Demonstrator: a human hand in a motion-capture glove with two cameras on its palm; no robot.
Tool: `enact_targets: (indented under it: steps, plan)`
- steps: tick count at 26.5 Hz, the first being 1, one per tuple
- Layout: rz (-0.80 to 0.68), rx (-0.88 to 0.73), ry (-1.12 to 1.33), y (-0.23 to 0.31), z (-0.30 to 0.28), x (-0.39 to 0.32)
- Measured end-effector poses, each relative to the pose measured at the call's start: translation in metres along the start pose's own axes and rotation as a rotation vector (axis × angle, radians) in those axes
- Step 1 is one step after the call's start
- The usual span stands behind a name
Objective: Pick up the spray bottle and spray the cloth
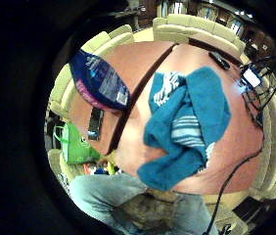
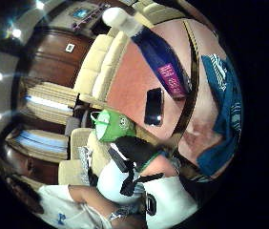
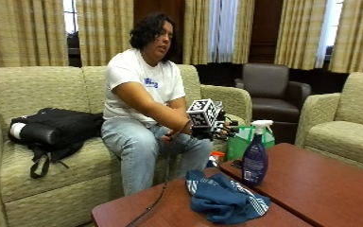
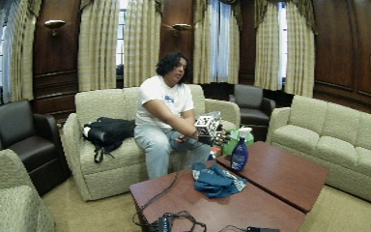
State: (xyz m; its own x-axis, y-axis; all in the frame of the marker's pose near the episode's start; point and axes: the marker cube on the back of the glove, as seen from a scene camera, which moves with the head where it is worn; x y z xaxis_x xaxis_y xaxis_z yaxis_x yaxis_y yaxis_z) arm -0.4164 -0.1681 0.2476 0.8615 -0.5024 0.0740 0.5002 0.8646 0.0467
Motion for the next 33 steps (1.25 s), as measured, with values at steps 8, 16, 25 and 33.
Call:
enact_targets:
  steps: [8,16,25,33]
  plan:
    - [-0.026,-0.007,-0.015,0.051,-0.025,0.001]
    - [-0.049,-0.097,0.045,0.1,-0.041,0.018]
    - [-0.051,-0.145,0.067,0.122,-0.069,0.058]
    - [-0.006,-0.093,-0.008,0.14,-0.087,0.092]
